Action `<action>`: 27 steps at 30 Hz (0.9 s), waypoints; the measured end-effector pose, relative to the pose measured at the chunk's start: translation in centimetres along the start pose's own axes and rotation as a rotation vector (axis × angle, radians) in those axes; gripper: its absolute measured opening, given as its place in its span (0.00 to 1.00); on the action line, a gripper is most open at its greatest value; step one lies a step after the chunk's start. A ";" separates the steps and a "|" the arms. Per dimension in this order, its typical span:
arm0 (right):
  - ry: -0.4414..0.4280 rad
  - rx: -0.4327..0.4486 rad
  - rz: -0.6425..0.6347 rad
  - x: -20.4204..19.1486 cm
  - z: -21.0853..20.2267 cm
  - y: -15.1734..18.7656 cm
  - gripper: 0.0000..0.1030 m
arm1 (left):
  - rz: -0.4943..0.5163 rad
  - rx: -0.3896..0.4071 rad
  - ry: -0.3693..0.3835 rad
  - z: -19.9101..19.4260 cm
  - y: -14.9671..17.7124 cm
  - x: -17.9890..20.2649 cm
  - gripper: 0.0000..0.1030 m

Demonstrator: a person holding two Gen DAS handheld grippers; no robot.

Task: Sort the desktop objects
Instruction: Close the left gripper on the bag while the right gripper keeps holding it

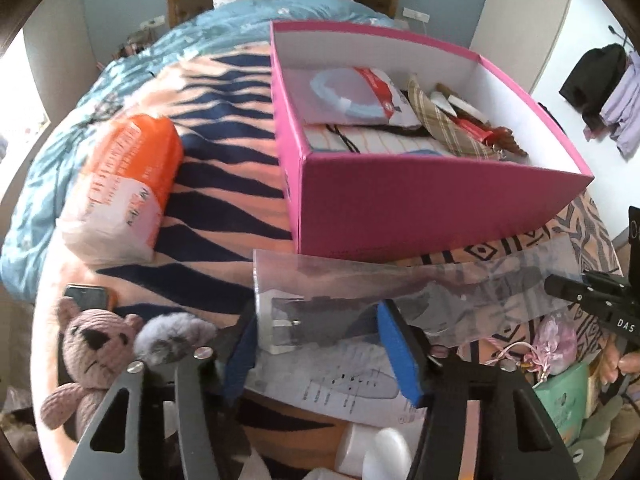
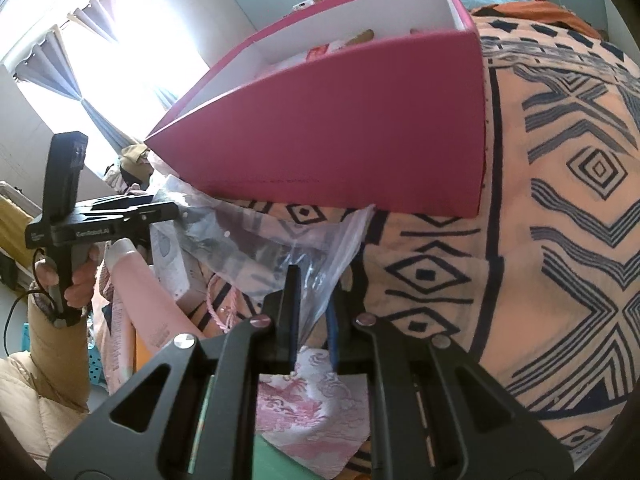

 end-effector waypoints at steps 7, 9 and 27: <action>-0.015 0.032 -0.024 -1.1 -0.8 -0.6 0.13 | 0.004 0.036 -0.039 -1.2 0.2 0.6 0.53; -0.017 0.038 -0.030 -1.3 -1.0 -0.8 0.12 | -0.002 0.044 -0.039 -1.6 0.3 0.6 0.53; -0.006 0.063 -0.021 -0.6 -1.8 -1.4 0.12 | -0.044 0.014 0.005 -0.8 0.3 -1.3 0.58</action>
Point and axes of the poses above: each gripper's, at about its wrist camera, not at the fingertips, and z roughly the way its jaws point, x to its right, y to its underside, the point moved 2 cm from there along z, roughly the way its jaws point, and after that the axes turned 1 degree about y, right-handed, at the moved point
